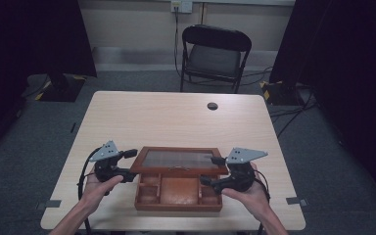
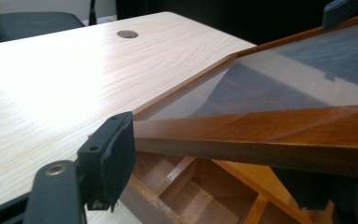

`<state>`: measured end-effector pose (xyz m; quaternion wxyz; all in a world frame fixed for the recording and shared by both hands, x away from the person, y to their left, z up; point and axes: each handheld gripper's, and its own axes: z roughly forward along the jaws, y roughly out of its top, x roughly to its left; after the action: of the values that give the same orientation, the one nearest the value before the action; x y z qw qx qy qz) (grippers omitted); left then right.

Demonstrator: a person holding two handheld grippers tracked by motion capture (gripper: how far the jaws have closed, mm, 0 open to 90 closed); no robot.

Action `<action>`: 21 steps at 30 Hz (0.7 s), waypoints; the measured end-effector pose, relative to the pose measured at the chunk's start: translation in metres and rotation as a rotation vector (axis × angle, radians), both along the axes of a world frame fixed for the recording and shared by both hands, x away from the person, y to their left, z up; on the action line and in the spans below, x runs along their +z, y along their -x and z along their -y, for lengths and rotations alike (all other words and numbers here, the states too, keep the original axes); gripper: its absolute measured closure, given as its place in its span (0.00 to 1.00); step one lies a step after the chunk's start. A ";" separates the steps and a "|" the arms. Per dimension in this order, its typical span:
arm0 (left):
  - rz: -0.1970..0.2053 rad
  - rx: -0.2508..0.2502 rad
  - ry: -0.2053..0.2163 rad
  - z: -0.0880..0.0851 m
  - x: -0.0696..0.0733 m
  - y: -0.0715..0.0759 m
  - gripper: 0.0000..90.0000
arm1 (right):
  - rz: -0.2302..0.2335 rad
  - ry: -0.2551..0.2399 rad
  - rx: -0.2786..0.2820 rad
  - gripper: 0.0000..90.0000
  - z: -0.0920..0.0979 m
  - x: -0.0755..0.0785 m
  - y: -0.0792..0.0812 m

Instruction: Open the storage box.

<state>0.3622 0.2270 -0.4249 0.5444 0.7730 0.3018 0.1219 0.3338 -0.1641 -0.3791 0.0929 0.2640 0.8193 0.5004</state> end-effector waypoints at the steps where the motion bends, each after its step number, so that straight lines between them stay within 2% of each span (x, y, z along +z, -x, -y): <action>1: -0.002 -0.006 -0.002 0.000 0.000 0.000 0.29 | -0.003 -0.002 -0.005 0.23 0.001 0.000 -0.001; 5: -0.006 -0.005 -0.008 0.002 0.000 0.000 0.30 | -0.018 -0.002 -0.016 0.22 0.006 -0.002 -0.005; 11: -0.014 -0.012 -0.002 0.002 0.004 -0.003 0.31 | -0.017 -0.009 -0.020 0.24 0.006 -0.003 -0.011; 16: 0.008 -0.006 -0.012 0.003 0.010 -0.006 0.33 | -0.014 -0.029 -0.039 0.27 0.008 -0.001 -0.017; 21: -0.008 -0.007 0.003 0.002 0.012 -0.009 0.35 | -0.019 -0.039 -0.043 0.30 0.011 0.001 -0.024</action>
<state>0.3713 0.2250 -0.4132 0.5446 0.7738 0.3017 0.1164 0.3576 -0.1754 -0.3786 0.0907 0.2883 0.8044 0.5115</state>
